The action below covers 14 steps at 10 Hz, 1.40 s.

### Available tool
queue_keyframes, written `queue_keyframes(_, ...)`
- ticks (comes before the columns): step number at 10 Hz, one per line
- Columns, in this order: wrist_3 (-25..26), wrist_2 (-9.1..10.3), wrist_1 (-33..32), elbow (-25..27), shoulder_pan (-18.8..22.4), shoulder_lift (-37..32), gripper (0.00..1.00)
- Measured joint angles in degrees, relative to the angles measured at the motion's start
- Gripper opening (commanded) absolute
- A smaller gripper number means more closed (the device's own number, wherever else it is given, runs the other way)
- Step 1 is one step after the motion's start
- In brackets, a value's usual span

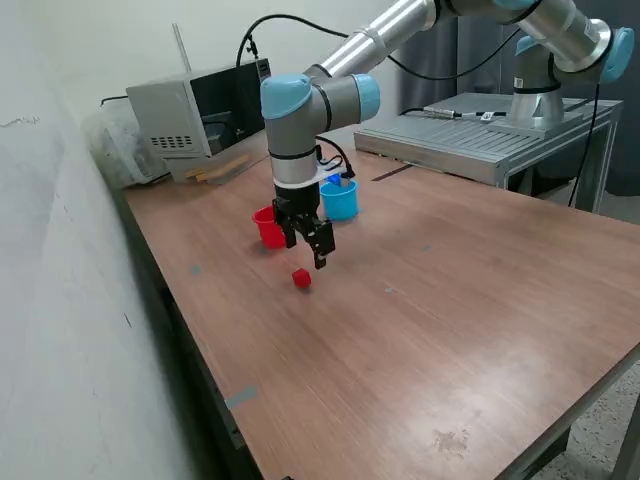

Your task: Place red objects in the red bin, and blue objects in the blue bin.

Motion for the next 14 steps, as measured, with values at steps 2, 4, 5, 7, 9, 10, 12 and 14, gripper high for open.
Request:
queue_keyframes(2, -0.15, 0.16, -0.01, 0.06, 0.05, 0.91, 1.00)
queue_keyframes(4, -0.20, 0.22, -0.15, 0.04, 0.09, 1.40, 1.00)
queue_keyframes(5, -0.15, 0.25, -0.37, 0.01, 0.11, 1.54, 1.00)
queue_keyframes(7, 0.12, 1.04, -0.95, 0.00, 0.21, 1.68, 1.00)
queue_keyframes(9, 0.31, 2.79, -1.29, 0.01, 0.26, 1.76, 1.00)
queue_keyframes(10, 0.36, 3.45, -1.40, 0.01, 0.29, 1.78, 1.00)
queue_keyframes(12, 0.32, 4.19, -1.66, 0.01, 0.31, 1.83, 1.00)
queue_keyframes(14, 0.00, 4.49, -1.98, 0.01, 0.23, 1.88, 1.00)
